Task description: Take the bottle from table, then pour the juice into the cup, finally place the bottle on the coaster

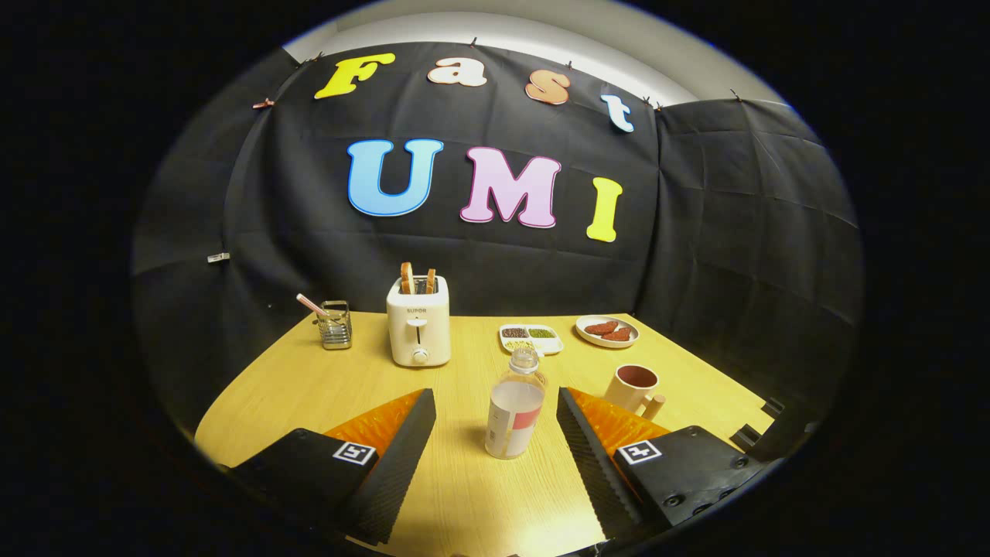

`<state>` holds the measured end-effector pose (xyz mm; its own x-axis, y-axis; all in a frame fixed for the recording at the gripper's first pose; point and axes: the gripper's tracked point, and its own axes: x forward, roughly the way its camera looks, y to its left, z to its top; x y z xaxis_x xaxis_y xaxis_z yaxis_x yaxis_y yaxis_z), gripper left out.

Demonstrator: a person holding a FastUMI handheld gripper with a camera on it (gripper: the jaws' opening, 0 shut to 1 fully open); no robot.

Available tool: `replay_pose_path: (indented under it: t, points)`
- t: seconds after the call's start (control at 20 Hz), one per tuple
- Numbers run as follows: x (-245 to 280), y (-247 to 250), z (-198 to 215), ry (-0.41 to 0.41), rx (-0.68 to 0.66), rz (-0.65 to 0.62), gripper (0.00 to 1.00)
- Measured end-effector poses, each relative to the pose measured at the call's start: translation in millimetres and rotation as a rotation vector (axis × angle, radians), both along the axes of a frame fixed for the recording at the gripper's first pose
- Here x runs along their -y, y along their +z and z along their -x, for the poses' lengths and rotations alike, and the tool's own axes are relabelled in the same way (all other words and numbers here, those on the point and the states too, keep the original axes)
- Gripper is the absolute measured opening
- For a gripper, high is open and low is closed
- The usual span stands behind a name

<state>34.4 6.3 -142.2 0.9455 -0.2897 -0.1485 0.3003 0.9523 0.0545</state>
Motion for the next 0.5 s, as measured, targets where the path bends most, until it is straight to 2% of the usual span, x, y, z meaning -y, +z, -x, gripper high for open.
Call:
replay_pose_path:
  t: [0.2, 0.4, 0.5]
  points:
    - [2, -22, -15, -0.004, -0.034, 0.022, 0.97]
    - [16, -34, -32, -0.053, -0.058, 0.055, 0.97]
    - [22, -40, -42, -0.067, -0.054, 0.034, 0.97]
